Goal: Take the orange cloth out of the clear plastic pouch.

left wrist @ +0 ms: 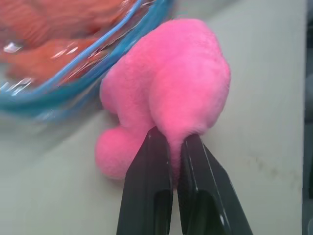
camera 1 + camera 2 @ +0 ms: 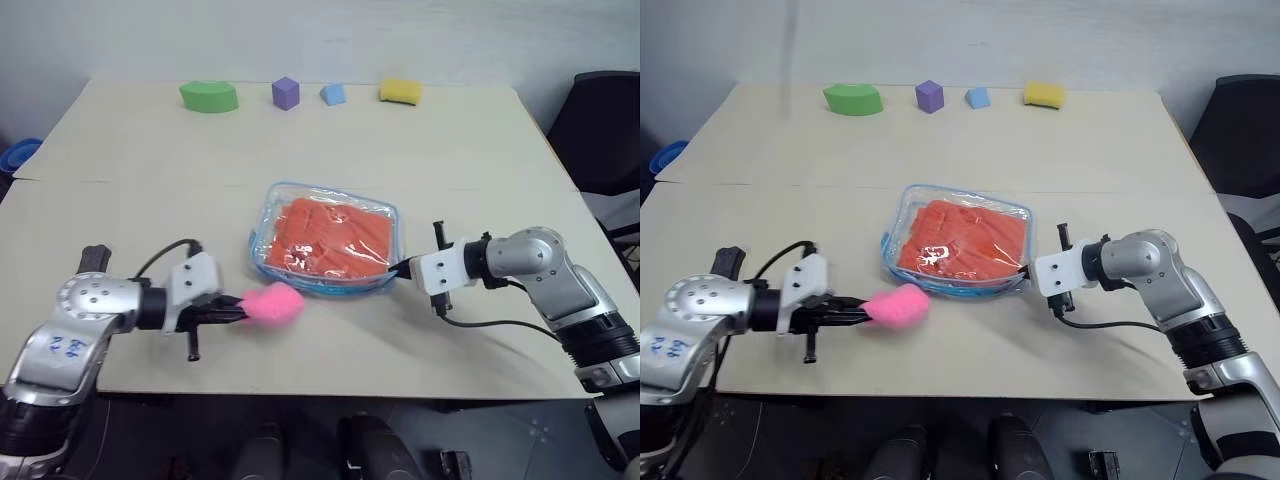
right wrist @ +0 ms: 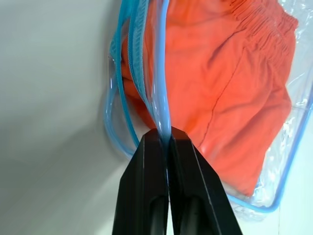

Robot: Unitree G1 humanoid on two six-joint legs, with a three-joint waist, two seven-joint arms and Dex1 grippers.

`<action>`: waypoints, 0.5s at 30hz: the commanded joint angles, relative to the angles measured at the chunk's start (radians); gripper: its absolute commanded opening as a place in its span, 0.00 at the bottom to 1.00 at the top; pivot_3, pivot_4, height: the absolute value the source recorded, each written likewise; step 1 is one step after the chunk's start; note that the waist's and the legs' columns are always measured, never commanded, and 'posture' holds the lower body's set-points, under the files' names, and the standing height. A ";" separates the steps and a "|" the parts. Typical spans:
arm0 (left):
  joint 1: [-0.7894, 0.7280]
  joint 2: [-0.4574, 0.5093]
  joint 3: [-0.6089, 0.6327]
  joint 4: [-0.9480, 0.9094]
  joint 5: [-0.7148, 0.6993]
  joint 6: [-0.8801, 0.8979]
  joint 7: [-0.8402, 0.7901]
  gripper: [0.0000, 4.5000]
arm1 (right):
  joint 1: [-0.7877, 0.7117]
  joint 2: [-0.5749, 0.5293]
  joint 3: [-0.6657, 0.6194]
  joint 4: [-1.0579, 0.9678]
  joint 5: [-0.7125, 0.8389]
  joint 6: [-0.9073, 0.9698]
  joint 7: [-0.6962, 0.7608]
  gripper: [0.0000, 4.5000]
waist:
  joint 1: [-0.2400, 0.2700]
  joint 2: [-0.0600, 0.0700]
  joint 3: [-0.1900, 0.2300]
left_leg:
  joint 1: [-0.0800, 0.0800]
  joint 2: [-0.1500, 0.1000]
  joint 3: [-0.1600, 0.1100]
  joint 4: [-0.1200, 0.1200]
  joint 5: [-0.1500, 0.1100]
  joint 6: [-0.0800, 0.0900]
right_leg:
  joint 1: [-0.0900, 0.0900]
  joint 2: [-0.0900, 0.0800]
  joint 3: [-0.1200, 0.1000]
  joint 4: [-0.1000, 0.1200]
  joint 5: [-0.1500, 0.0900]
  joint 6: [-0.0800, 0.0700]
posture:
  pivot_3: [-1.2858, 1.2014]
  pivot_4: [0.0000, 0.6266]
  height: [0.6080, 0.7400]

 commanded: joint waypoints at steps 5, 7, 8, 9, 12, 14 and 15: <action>0.043 0.087 0.252 0.225 -0.010 -0.038 0.051 0.00 | 0.013 -0.046 -0.054 0.013 0.039 -0.078 0.012 0.01 | -0.001 0.001 0.000 | 0.000 0.000 0.000 0.000 0.000 0.000 | 0.000 0.000 -0.001 0.000 0.000 0.000 | 0.52 0.24 1.00; 0.061 0.084 0.258 0.219 -0.019 -0.039 0.057 0.00 | 0.017 -0.046 -0.049 0.017 0.042 -0.087 0.014 0.01 | -0.002 0.001 0.000 | 0.000 0.000 0.000 0.000 0.000 0.000 | 0.000 -0.001 -0.001 0.000 0.000 0.000 | 0.52 0.24 1.00; 0.077 0.076 0.249 0.202 -0.023 -0.043 0.056 0.00 | 0.019 -0.043 -0.046 0.015 0.045 -0.087 0.016 0.01 | -0.002 0.001 0.000 | 0.000 0.000 0.000 0.000 -0.001 0.000 | 0.000 -0.001 -0.001 -0.001 0.000 0.000 | 0.52 0.24 1.00; 0.090 0.066 0.238 0.188 -0.026 -0.046 0.059 0.00 | 0.022 -0.039 -0.043 0.012 0.046 -0.084 0.016 0.01 | -0.002 0.001 0.000 | 0.000 0.000 0.000 -0.001 -0.001 0.000 | 0.000 -0.001 -0.001 -0.001 0.000 0.000 | 0.52 0.24 1.00; 0.103 0.033 0.204 0.151 -0.046 -0.026 0.081 0.00 | 0.029 -0.028 -0.040 -0.005 0.068 -0.046 0.029 0.01 | 0.000 0.001 0.000 | 0.000 0.000 0.000 -0.001 -0.001 -0.001 | 0.000 -0.001 -0.001 -0.001 0.000 0.000 | 0.52 0.24 1.00; 0.101 0.011 0.189 0.144 -0.061 -0.001 0.099 0.06 | 0.036 -0.024 -0.047 -0.020 0.092 0.004 0.037 0.11 | 0.000 0.001 0.000 | 0.000 0.000 0.000 -0.001 -0.001 -0.001 | 0.000 -0.001 -0.001 -0.001 0.000 0.000 | 0.52 0.24 1.00; 0.102 0.003 0.184 0.140 -0.070 0.012 0.104 0.13 | 0.042 -0.025 -0.050 -0.030 0.105 0.026 0.044 0.16 | -0.001 0.001 0.000 | 0.000 0.000 0.000 -0.001 -0.001 -0.001 | 0.000 -0.001 -0.001 -0.001 0.000 0.000 | 0.52 0.24 1.00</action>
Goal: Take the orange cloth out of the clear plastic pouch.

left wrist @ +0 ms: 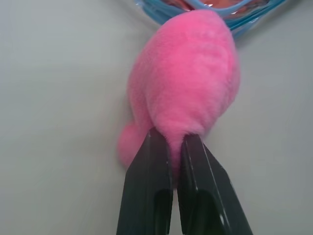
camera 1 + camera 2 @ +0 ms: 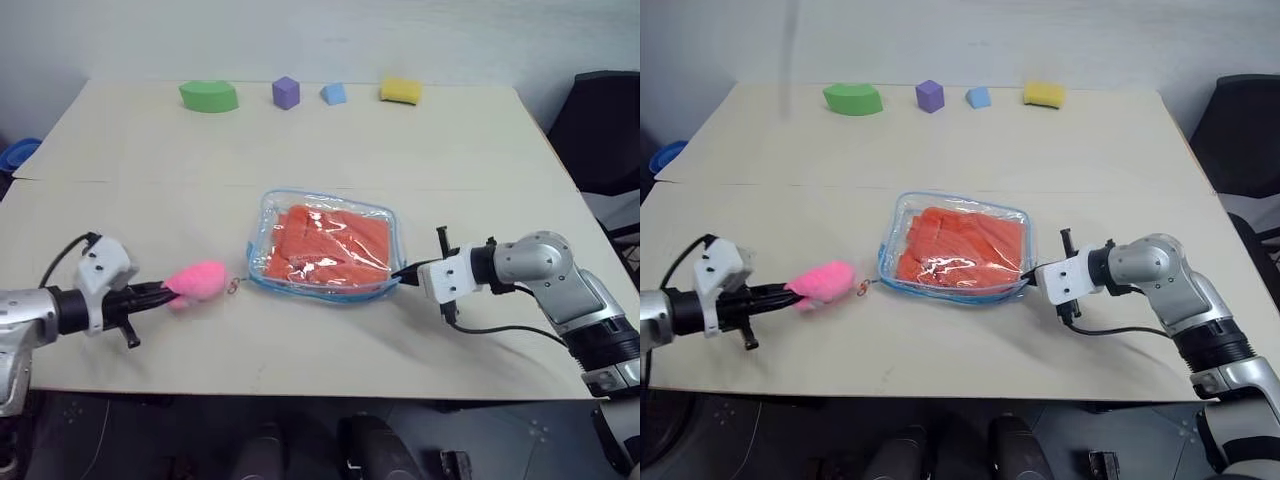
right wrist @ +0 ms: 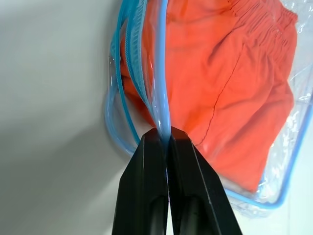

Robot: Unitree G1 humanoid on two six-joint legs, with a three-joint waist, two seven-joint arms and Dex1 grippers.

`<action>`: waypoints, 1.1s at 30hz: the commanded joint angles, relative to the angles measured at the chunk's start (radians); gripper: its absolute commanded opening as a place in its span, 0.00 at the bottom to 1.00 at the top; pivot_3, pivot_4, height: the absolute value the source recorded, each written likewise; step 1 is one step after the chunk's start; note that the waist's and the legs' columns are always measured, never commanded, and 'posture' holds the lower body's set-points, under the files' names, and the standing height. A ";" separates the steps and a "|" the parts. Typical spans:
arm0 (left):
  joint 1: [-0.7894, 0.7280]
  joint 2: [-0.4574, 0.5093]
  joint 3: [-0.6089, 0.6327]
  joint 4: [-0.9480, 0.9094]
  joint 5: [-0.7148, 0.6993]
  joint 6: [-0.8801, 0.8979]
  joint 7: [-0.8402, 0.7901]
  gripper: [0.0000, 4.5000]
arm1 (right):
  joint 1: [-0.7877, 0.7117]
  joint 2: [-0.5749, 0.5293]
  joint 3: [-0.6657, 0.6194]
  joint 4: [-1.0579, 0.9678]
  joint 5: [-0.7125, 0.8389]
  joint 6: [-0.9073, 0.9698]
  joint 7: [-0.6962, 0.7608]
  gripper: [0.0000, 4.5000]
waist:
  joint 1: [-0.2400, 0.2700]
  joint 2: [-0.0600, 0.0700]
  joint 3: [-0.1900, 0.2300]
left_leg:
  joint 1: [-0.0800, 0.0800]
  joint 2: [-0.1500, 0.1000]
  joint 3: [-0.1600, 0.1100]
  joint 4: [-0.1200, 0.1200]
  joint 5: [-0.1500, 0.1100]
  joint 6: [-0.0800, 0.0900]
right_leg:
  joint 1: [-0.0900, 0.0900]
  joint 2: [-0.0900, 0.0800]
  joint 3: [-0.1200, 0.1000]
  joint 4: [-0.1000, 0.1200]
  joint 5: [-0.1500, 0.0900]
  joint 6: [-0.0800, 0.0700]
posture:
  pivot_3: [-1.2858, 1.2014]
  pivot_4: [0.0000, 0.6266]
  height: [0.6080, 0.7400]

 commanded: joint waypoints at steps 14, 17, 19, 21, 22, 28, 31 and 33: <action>-0.101 -0.004 0.249 0.070 -0.321 0.326 0.093 0.66 | 0.286 -0.092 -0.274 -0.558 0.493 0.702 0.039 0.75 | 0.002 0.000 0.000 | 0.000 0.000 -0.003 0.000 0.000 0.000 | 0.001 0.000 -0.003 -0.001 0.000 0.000 | 0.52 0.24 1.00; -0.208 0.012 0.192 0.034 -0.344 0.350 0.118 0.66 | 0.317 -0.085 -0.309 -0.653 0.578 0.820 -0.001 0.75 | 0.006 0.000 0.000 | 0.000 0.000 -0.004 0.000 0.000 0.000 | 0.002 -0.001 -0.004 0.000 0.000 0.000 | 0.52 0.24 1.00; -0.258 0.026 0.086 -0.035 -0.306 0.288 0.089 0.66 | 0.326 -0.078 -0.321 -0.691 0.612 0.876 -0.032 0.75 | 0.005 0.000 0.000 | 0.000 0.000 -0.004 0.000 0.000 -0.001 | 0.002 -0.001 -0.003 -0.001 0.000 0.000 | 0.52 0.24 1.00; -0.311 0.042 -0.066 -0.092 -0.219 0.185 0.058 0.66 | 0.337 -0.077 -0.322 -0.716 0.620 0.902 -0.052 0.75 | 0.007 0.000 0.000 | 0.000 -0.001 -0.004 0.000 0.000 -0.002 | 0.002 -0.002 -0.003 -0.002 0.000 0.000 | 0.52 0.24 1.00; -0.334 0.049 -0.143 -0.112 -0.172 0.132 0.038 0.66 | 0.344 -0.078 -0.321 -0.724 0.618 0.908 -0.059 0.75 | 0.008 0.000 0.000 | -0.001 -0.001 -0.004 0.000 0.000 -0.002 | 0.002 -0.002 -0.003 -0.003 0.000 0.000 | 0.52 0.24 1.00; -0.444 0.033 -0.467 -0.045 0.109 -0.238 -0.082 0.66 | 0.374 -0.095 -0.320 -0.753 0.609 0.930 -0.064 0.75 | -0.003 0.000 0.000 | 0.000 0.000 -0.001 -0.001 0.000 -0.003 | 0.001 0.001 0.000 -0.002 0.000 0.000 | 0.52 0.24 1.00; -0.498 0.033 -0.587 0.120 0.288 -0.500 -0.120 0.66 | 0.389 -0.094 -0.332 -0.765 0.616 0.944 -0.073 0.75 | -0.001 0.000 0.000 | 0.000 0.001 0.000 -0.001 0.000 -0.002 | 0.000 0.003 0.000 -0.001 0.000 0.000 | 0.52 0.24 1.00; -0.527 0.015 -0.610 0.207 0.324 -0.594 -0.135 0.66 | 0.396 -0.091 -0.337 -0.773 0.619 0.953 -0.081 0.75 | 0.001 0.000 0.000 | 0.000 0.000 0.000 -0.001 0.000 -0.002 | 0.000 0.003 0.000 -0.001 0.000 0.000 | 0.52 0.24 1.00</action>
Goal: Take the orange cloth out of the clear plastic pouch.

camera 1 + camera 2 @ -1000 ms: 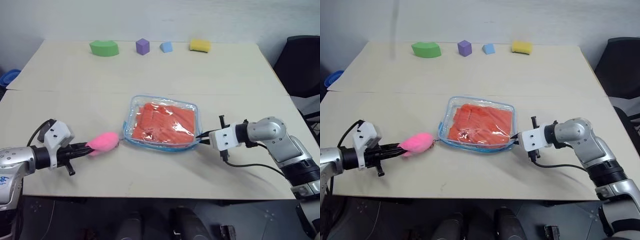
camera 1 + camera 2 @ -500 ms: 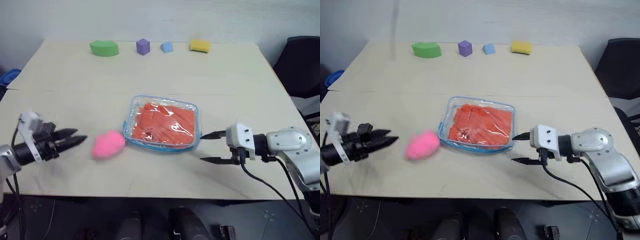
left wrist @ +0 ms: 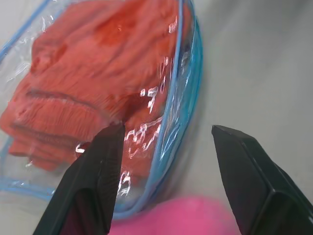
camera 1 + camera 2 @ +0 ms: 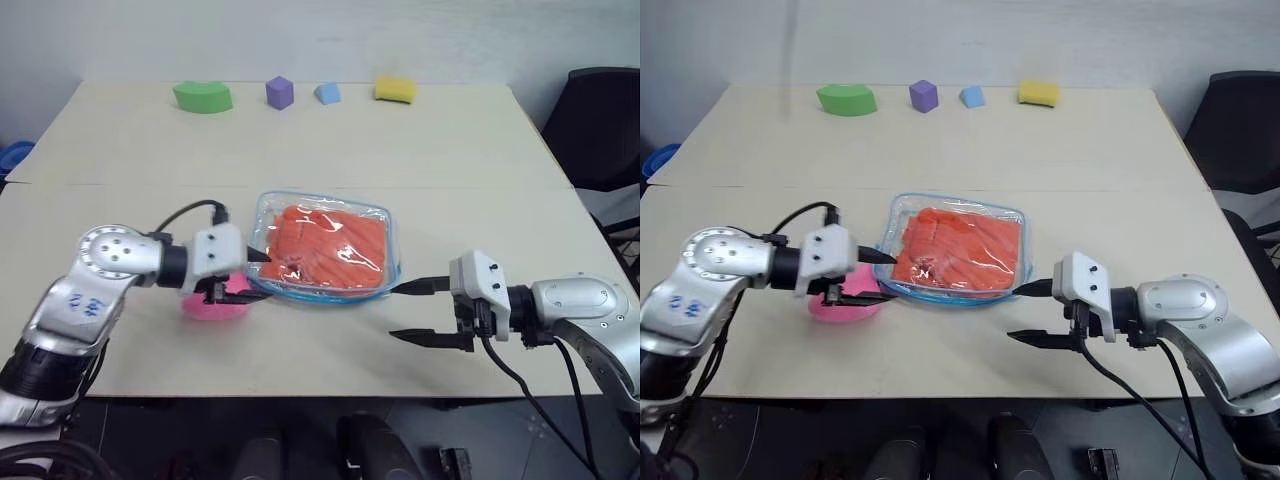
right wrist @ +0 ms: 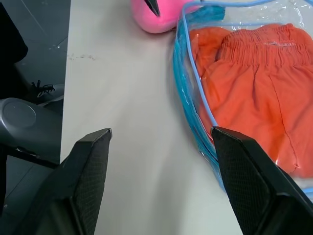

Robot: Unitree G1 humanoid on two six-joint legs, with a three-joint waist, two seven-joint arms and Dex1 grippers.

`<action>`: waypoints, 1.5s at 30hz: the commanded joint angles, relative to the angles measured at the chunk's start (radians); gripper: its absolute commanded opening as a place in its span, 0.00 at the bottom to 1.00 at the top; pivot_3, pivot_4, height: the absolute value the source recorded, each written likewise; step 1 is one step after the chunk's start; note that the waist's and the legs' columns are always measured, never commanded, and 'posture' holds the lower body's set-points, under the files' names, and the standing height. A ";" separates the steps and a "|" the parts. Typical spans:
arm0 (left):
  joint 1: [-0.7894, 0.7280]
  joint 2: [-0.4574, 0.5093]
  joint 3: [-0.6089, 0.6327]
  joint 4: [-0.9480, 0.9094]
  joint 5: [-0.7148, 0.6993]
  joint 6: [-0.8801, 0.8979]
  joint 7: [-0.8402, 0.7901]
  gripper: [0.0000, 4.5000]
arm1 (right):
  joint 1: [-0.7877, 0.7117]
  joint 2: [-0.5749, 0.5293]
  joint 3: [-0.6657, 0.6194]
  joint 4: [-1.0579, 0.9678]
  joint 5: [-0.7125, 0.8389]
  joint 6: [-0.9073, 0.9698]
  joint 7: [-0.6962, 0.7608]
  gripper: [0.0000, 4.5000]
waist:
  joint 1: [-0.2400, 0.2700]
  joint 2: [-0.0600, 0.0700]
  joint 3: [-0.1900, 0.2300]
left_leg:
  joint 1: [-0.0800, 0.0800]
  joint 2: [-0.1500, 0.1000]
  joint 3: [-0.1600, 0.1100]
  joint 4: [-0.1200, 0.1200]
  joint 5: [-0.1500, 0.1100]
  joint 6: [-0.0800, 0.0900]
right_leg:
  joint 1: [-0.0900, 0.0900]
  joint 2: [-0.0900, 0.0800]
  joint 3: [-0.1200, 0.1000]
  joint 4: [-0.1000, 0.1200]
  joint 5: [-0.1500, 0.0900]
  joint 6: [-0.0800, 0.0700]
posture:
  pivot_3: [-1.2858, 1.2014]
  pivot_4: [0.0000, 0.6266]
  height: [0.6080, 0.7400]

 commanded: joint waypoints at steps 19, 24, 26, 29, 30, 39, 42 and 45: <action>-0.067 -0.169 0.074 0.082 -0.152 0.159 -0.071 0.00 | 0.027 0.014 -0.055 -0.075 0.047 0.039 -0.098 0.76 | 0.017 0.000 0.000 | -0.002 0.000 0.000 0.002 0.000 0.001 | 0.000 -0.001 0.000 0.000 0.000 0.000 | 0.52 0.24 1.00; -0.058 -0.257 0.195 -0.012 -0.301 0.454 0.081 0.00 | 0.011 0.057 -0.040 -0.065 0.046 0.078 -0.170 0.79 | 0.025 0.000 0.000 | -0.002 0.000 -0.001 0.003 0.000 0.001 | 0.000 -0.001 -0.001 0.001 0.000 0.000 | 0.52 0.24 1.00; -0.044 -0.284 0.226 -0.044 -0.333 0.525 0.134 0.00 | 0.009 0.080 -0.028 -0.069 0.047 0.097 -0.196 0.88 | 0.025 0.000 0.000 | -0.002 0.000 -0.001 0.003 0.000 0.000 | 0.000 -0.001 -0.001 0.001 0.000 0.000 | 0.52 0.24 1.00; -0.001 -0.292 0.230 -0.102 -0.340 0.554 0.168 0.00 | -0.002 0.122 0.006 -0.056 0.000 0.097 -0.252 0.99 | 0.021 0.000 0.000 | -0.002 0.000 -0.001 0.003 0.001 -0.001 | 0.000 -0.001 0.000 0.001 0.000 0.000 | 0.52 0.24 1.00; 0.016 -0.290 0.224 -0.119 -0.335 0.549 0.172 0.00 | -0.012 0.140 0.022 -0.038 -0.029 0.086 -0.276 0.99 | 0.019 0.000 0.000 | -0.002 0.000 -0.001 0.003 0.001 -0.001 | 0.000 -0.001 0.000 0.001 0.000 0.000 | 0.52 0.24 1.00; 0.039 -0.306 0.205 -0.166 -0.337 0.560 0.208 0.00 | -0.074 0.259 0.164 0.101 -0.211 -0.018 -0.346 0.71 | 0.023 0.000 0.000 | -0.002 0.000 -0.001 0.003 0.001 -0.001 | 0.000 -0.001 0.000 0.001 0.000 0.000 | 0.52 0.24 1.00; 0.036 -0.308 0.202 -0.165 -0.334 0.558 0.210 0.00 | -0.079 0.276 0.176 0.121 -0.236 -0.032 -0.347 0.71 | 0.023 0.000 0.000 | -0.002 0.000 -0.001 0.003 0.001 -0.002 | 0.000 -0.001 0.000 0.001 0.000 0.000 | 0.52 0.24 1.00; 0.036 -0.308 0.198 -0.164 -0.332 0.553 0.211 0.00 | -0.080 0.280 0.177 0.124 -0.250 -0.047 -0.343 0.63 | 0.023 0.000 0.000 | -0.002 0.000 -0.001 0.003 0.002 -0.004 | 0.000 -0.001 0.000 0.001 0.000 0.000 | 0.52 0.24 1.00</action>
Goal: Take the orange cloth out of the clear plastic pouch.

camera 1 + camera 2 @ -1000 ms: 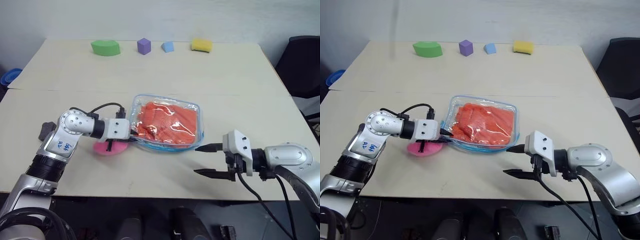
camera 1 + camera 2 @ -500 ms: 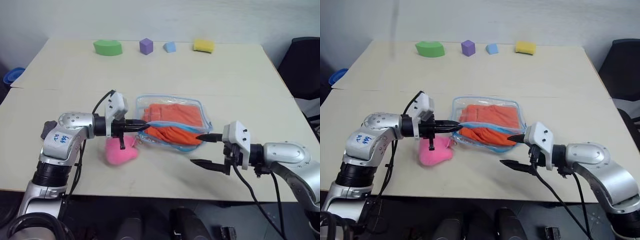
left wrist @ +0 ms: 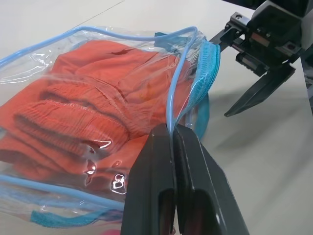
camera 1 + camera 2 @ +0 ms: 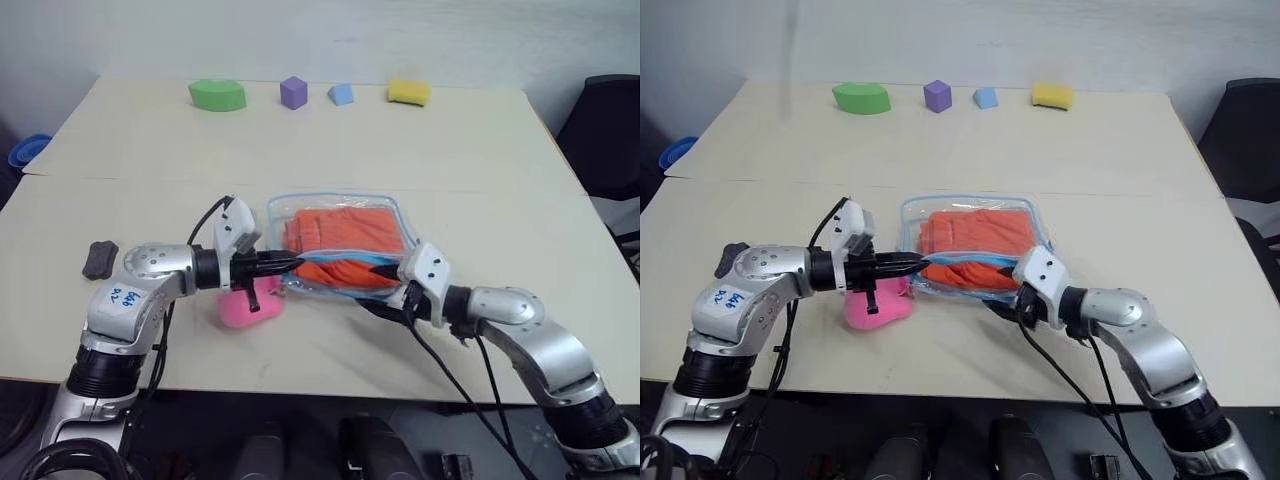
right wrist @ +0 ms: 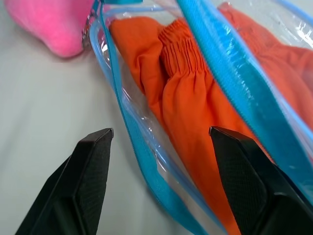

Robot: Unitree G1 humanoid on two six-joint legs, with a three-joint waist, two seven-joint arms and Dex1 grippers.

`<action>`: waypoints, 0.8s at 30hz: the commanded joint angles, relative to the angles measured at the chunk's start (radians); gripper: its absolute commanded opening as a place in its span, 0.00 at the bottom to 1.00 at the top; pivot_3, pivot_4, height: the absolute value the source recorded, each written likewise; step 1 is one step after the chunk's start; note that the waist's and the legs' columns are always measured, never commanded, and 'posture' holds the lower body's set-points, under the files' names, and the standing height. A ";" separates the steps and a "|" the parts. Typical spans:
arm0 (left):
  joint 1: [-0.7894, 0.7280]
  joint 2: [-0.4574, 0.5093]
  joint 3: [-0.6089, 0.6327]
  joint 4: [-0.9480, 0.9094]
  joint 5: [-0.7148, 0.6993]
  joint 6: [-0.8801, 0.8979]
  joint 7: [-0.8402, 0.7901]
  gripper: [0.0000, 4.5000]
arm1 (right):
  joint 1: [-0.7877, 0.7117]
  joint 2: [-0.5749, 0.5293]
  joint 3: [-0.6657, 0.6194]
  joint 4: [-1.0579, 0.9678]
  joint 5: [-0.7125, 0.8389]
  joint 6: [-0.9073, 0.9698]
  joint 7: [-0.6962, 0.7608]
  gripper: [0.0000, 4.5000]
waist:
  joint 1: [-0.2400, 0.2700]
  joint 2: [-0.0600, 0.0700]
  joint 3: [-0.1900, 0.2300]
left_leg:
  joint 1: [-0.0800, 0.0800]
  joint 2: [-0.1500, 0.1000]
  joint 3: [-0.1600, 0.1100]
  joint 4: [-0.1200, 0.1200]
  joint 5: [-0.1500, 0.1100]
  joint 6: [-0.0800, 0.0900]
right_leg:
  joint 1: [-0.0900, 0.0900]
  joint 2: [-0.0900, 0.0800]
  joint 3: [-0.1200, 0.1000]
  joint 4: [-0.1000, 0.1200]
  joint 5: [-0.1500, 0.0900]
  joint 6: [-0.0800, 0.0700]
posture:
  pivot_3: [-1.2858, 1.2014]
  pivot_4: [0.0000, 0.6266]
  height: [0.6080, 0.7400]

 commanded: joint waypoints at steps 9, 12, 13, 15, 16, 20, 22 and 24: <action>0.005 0.000 -0.020 -0.048 -0.010 -0.021 0.001 0.00 | -0.049 0.023 0.055 0.009 -0.180 -0.105 -0.040 0.44 | -0.003 0.000 0.000 | 0.000 0.000 0.000 0.000 0.000 0.000 | 0.000 0.000 0.000 0.000 0.000 0.000 | 0.52 0.24 1.00; 0.002 -0.003 -0.029 -0.055 -0.013 -0.018 -0.001 0.00 | -0.076 0.027 0.105 0.050 -0.253 -0.145 -0.041 0.44 | -0.002 0.000 0.000 | 0.000 0.000 0.000 0.000 0.000 0.000 | 0.000 0.000 0.000 0.000 0.000 0.000 | 0.52 0.24 1.00; 0.000 -0.004 -0.031 -0.056 -0.014 -0.018 -0.001 0.00 | -0.083 0.031 0.115 0.061 -0.268 -0.155 -0.043 0.44 | -0.001 0.000 0.000 | 0.000 0.000 0.000 0.000 0.000 0.000 | 0.000 0.000 0.000 0.000 0.000 0.000 | 0.52 0.24 1.00; -0.010 -0.007 -0.032 -0.055 -0.016 -0.014 0.000 0.00 | -0.109 0.041 0.138 0.095 -0.310 -0.180 -0.047 0.44 | -0.001 0.000 0.000 | 0.000 0.000 0.000 0.000 0.000 0.000 | 0.000 0.000 0.000 0.000 0.000 0.000 | 0.52 0.24 1.00; -0.013 -0.008 -0.032 -0.055 -0.018 -0.012 0.001 0.00 | -0.118 0.043 0.146 0.107 -0.326 -0.192 -0.047 0.44 | -0.002 0.000 0.000 | 0.000 0.000 0.000 0.000 0.000 0.000 | 0.000 0.000 0.000 0.000 0.000 0.000 | 0.52 0.24 1.00; -0.033 -0.015 -0.030 -0.060 -0.027 0.001 0.003 0.00 | -0.156 0.046 0.192 0.182 -0.439 -0.248 -0.072 0.44 | -0.002 0.000 0.000 | 0.000 0.000 0.000 0.000 0.000 0.000 | -0.001 0.000 0.000 0.000 0.000 0.000 | 0.52 0.24 1.00; -0.043 -0.017 -0.025 -0.067 -0.035 0.009 0.002 0.00 | -0.178 0.042 0.228 0.243 -0.522 -0.292 -0.096 0.44 | -0.002 0.000 0.000 | 0.000 0.000 0.000 0.000 0.000 0.000 | -0.001 0.000 0.000 0.000 0.000 0.000 | 0.52 0.24 1.00; -0.050 -0.019 -0.022 -0.070 -0.040 0.014 0.002 0.00 | -0.187 0.037 0.250 0.284 -0.570 -0.334 -0.100 0.44 | -0.002 0.000 0.000 | 0.000 0.000 0.000 0.000 0.000 -0.001 | -0.001 0.000 0.000 0.000 0.000 0.000 | 0.52 0.24 1.00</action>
